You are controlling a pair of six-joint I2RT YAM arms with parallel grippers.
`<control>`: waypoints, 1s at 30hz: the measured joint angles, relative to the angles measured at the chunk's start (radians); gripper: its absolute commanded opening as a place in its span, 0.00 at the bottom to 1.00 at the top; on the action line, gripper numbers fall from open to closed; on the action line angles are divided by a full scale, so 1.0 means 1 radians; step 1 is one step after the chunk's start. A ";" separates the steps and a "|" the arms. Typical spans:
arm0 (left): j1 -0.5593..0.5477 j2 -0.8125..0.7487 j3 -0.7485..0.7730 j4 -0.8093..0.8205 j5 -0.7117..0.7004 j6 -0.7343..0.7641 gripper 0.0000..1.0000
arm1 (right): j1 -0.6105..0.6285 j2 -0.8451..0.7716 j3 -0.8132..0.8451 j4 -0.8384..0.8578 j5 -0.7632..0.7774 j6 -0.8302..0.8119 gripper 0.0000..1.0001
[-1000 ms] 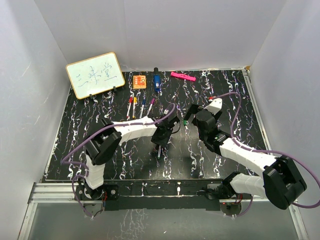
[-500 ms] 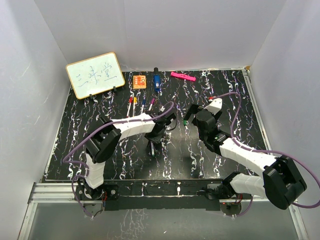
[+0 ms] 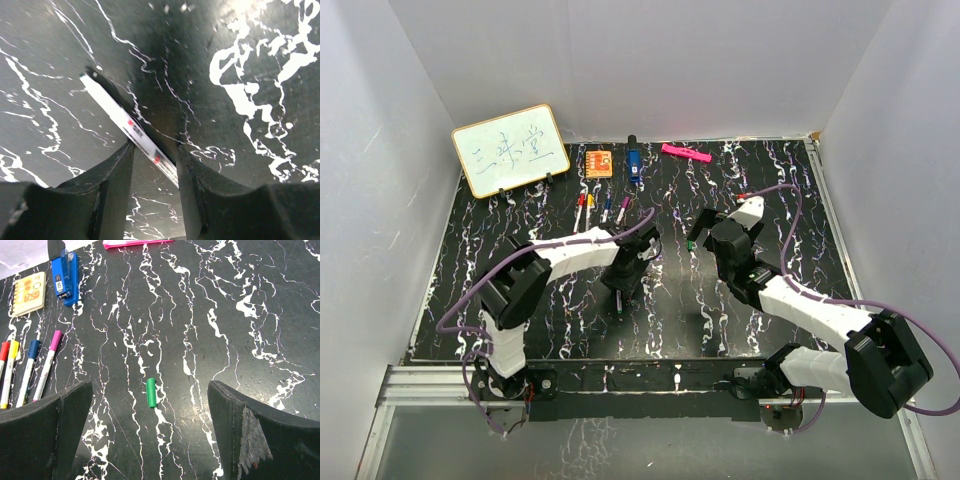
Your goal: Insert the pens into the pen caps
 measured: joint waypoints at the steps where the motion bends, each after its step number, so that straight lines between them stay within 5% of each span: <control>1: 0.000 -0.004 -0.006 -0.002 0.017 -0.001 0.40 | 0.000 0.001 0.000 0.000 0.000 0.000 0.98; 15: 0.047 -0.059 -0.087 0.071 0.092 -0.037 0.37 | 0.000 0.012 0.000 0.000 -0.016 0.022 0.98; 24: 0.057 -0.042 -0.068 0.038 0.052 -0.062 0.00 | 0.000 0.012 0.000 0.000 -0.021 0.028 0.98; 30: 0.053 0.005 -0.015 -0.021 0.034 -0.081 0.00 | 0.000 0.012 0.000 0.000 -0.023 0.030 0.96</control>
